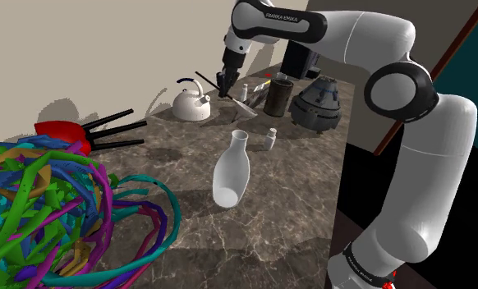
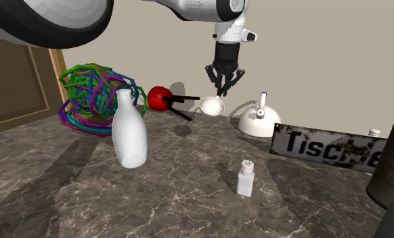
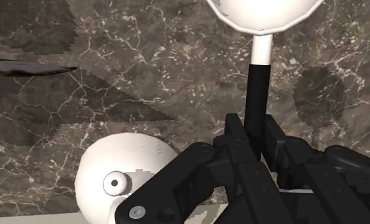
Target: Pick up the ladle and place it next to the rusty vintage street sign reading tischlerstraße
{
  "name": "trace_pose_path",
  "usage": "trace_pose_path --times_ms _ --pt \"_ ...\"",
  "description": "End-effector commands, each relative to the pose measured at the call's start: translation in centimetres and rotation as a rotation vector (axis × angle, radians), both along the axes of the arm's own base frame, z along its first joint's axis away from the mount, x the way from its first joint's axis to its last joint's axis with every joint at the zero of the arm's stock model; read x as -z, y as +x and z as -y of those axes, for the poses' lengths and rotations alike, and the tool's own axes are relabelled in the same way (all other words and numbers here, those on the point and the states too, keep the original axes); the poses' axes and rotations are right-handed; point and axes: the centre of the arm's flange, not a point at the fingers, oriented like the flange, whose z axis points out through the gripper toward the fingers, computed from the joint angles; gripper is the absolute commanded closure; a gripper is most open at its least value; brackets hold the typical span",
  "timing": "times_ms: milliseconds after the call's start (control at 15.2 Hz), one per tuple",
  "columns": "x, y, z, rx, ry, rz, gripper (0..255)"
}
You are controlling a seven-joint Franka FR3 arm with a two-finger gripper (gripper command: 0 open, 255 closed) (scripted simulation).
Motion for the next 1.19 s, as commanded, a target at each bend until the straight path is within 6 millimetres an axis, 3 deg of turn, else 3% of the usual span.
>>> trace_pose_path --times_ms 0,528,1122 --pt "0.1 0.6 2.7 -0.001 0.0 0.0 255" --pt "0.0 3.6 12.8 -0.001 0.0 0.0 255" --pt "4.8 3.6 12.8 -0.001 0.0 0.0 255"
